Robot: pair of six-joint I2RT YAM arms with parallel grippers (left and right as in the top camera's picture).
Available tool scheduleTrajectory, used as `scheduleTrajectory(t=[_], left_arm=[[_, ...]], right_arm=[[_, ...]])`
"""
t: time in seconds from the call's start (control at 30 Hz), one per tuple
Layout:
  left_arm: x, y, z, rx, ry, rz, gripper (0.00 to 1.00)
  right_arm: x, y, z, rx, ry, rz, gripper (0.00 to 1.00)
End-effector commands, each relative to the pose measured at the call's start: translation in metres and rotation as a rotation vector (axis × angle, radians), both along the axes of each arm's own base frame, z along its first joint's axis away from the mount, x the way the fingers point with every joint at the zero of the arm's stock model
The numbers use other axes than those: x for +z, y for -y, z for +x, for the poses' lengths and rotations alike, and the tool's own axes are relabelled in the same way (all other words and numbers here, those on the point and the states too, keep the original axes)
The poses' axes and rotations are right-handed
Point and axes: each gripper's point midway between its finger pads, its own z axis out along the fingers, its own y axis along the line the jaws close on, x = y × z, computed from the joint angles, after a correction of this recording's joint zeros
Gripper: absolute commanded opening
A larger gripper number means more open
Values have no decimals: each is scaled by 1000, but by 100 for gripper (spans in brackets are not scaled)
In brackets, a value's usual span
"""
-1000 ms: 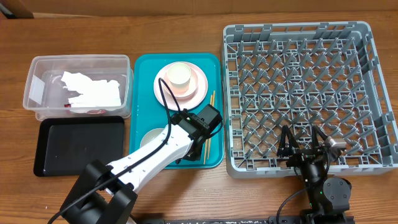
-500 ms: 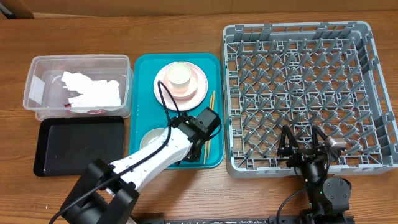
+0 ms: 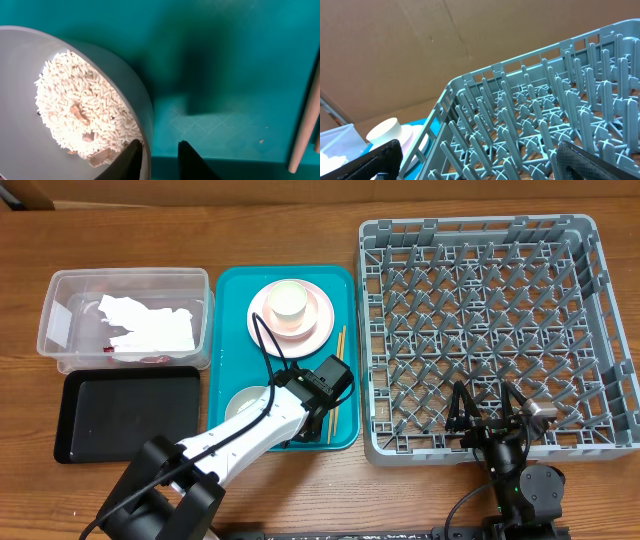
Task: Sort waste into correct bins and load items into the dishwasher
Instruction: 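Lower the left gripper and grasp the rim of the white rice bowl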
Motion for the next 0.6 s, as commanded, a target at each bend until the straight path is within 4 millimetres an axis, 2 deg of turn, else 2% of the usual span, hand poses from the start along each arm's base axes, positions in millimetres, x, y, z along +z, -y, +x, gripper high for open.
scheduleTrajectory(t=[0.0, 0.13, 0.33, 0.57], left_arm=[[0, -6, 1, 18, 12, 17, 25], [0, -5, 2, 18, 16, 13, 25], [0, -4, 3, 18, 18, 12, 18], [0, -2, 6, 19, 30, 1, 16]], right_arm=[[-2, 1, 0, -3, 3, -3, 100], [-2, 1, 0, -3, 4, -4, 100], [-2, 1, 0, -3, 3, -3, 100], [-2, 1, 0, -3, 3, -3, 100]])
